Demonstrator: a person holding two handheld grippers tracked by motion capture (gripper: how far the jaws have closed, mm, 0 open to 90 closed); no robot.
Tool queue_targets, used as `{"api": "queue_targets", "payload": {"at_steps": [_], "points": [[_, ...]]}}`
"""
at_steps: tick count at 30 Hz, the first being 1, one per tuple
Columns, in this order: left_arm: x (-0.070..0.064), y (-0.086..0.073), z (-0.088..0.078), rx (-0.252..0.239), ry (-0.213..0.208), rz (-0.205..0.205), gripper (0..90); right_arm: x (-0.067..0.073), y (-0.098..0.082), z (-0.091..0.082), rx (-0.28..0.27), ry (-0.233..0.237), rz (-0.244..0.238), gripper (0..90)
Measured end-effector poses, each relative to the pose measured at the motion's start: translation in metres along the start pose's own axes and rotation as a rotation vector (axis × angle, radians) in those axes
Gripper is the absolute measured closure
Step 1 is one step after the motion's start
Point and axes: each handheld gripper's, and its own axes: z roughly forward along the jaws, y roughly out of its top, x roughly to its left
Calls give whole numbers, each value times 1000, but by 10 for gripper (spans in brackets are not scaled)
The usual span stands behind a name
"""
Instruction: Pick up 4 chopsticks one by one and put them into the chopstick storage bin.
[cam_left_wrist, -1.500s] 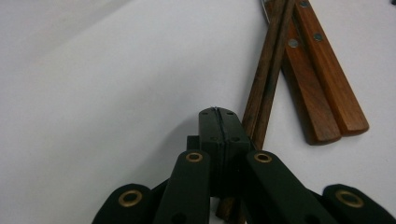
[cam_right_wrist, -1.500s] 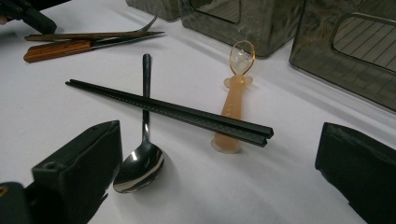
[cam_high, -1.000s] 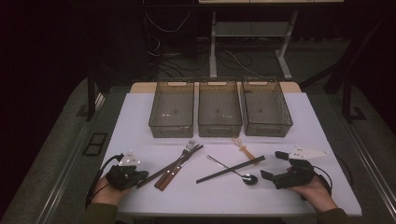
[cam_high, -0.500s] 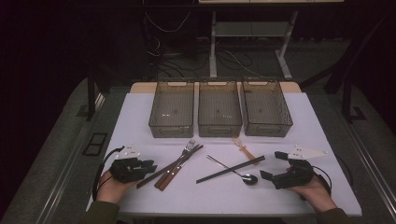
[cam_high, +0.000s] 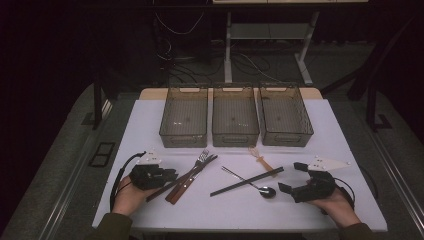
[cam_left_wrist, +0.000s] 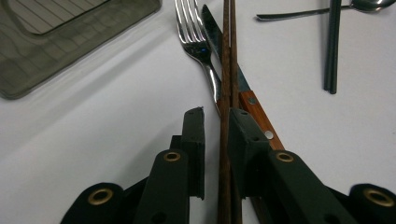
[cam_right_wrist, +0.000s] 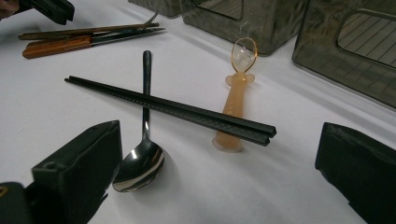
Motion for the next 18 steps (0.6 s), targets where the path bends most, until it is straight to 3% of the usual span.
{"api": "queue_targets", "payload": {"at_steps": [6,18], "points": [[0,0,3,23,-5,19,774,0,0,0,0,-1,-1,10],[0,-1,5,35,-14,17,782,0,0,0,0,0,-4,9]]}}
